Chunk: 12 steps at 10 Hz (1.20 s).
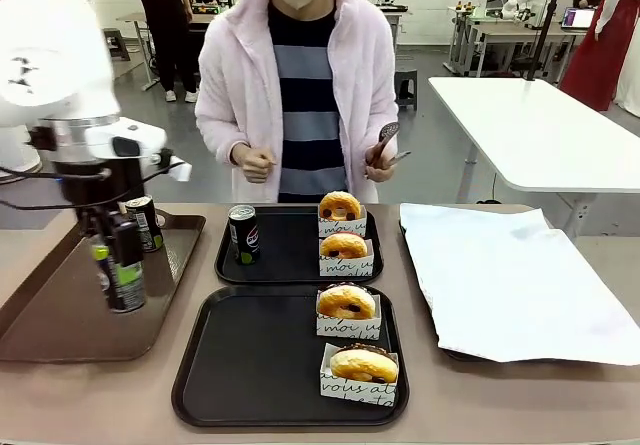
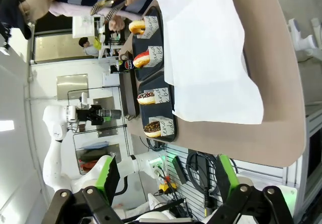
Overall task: Set up donuts and drinks on trays.
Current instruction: Pick up one Pepsi coke from the Handle tray and place it on the Flat Tray without a Pepsi coke.
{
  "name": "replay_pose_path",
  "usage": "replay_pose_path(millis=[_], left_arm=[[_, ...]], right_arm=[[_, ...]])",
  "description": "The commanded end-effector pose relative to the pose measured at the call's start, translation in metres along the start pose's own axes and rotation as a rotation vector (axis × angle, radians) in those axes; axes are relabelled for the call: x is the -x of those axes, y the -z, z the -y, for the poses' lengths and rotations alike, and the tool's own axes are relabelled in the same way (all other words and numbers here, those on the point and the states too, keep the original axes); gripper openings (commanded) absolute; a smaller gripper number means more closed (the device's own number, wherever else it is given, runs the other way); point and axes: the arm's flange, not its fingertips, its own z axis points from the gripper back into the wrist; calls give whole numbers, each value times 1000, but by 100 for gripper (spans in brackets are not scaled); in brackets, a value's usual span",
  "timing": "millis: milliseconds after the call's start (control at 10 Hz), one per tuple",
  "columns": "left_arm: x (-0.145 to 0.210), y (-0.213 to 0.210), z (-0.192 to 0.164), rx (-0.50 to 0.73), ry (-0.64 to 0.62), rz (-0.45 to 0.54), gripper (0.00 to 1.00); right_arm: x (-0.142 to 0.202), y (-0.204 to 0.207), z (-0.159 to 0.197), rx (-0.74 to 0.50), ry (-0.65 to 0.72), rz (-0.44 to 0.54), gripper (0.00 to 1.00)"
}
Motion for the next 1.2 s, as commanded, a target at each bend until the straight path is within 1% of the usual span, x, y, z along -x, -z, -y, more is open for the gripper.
replay_pose_path(millis=[0, 200, 300, 400, 500, 900, 1000, 1100], left_arm=[[-35, -7, 18, -21, 6, 50, 60], [-60, -8, 36, -35, 20, 71, 60], [-67, -7, 39, -4, -3, 84, 60], [-64, -10, 31, 11, 0, 72, 60], [-60, -4, 40, -35, 29, 65, 60], [-65, -1, 39, -24, 24, 59, 60], [-70, 12, 53, -121, 53, 69, 60], [-69, 28, 72, -167, 63, 96, 60]], right_arm=[[1, -1, 0, -8, -4, -1, 100], [1, -1, 0, -8, -4, -1, 100], [1, -1, 0, -8, -4, -1, 100], [1, -1, 0, -8, -4, -1, 100], [1, -1, 0, -8, -4, -1, 100], [1, -1, 0, -8, -4, -1, 100], [1, -1, 0, -8, -4, -1, 100], [1, -1, 0, -8, -4, -1, 100]])
